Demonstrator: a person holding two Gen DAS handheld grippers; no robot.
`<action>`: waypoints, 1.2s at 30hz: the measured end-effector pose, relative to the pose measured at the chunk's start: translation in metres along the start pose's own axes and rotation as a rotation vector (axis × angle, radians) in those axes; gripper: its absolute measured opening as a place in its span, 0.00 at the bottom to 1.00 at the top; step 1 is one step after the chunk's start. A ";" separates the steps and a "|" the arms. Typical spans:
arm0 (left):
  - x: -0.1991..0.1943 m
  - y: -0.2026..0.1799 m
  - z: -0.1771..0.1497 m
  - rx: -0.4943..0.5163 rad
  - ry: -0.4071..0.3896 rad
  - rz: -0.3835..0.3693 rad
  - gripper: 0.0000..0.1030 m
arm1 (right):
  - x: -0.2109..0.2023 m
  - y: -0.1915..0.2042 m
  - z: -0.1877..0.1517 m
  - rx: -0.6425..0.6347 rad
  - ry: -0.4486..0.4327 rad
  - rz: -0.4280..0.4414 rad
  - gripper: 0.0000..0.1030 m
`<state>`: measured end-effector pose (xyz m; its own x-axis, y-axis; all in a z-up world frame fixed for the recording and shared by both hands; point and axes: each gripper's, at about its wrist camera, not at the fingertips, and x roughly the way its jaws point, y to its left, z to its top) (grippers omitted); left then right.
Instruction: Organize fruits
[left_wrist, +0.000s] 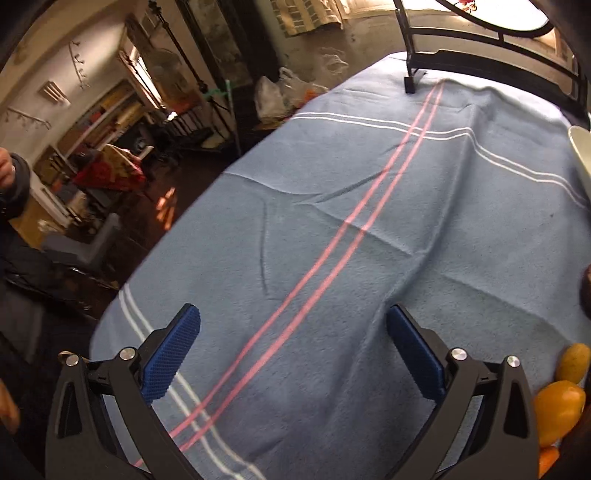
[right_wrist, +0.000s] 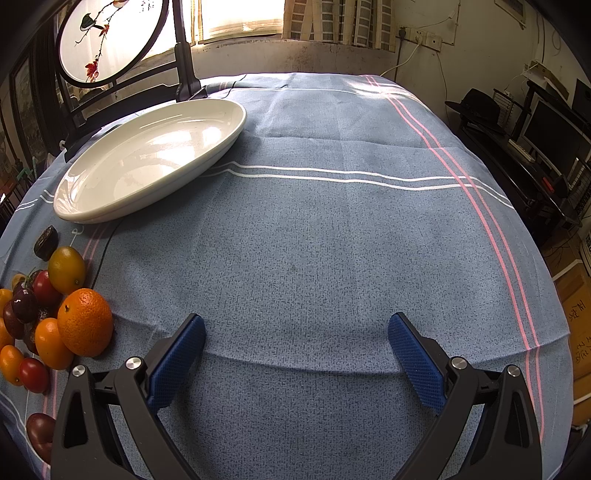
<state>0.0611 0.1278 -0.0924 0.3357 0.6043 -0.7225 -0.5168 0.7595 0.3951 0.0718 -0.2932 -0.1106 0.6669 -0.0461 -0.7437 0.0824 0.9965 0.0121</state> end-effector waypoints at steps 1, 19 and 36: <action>-0.006 -0.001 -0.001 0.002 -0.025 0.026 0.96 | 0.000 0.000 0.000 0.000 0.000 0.000 0.97; -0.037 0.052 -0.020 -0.217 -0.122 0.330 0.96 | 0.000 0.000 0.000 0.000 0.000 0.000 0.97; -0.029 0.052 -0.022 -0.222 -0.135 0.289 0.96 | 0.000 0.000 0.000 0.000 0.000 0.000 0.97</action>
<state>0.0077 0.1444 -0.0638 0.2442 0.8233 -0.5123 -0.7583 0.4914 0.4283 0.0718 -0.2932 -0.1106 0.6671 -0.0460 -0.7436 0.0823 0.9965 0.0122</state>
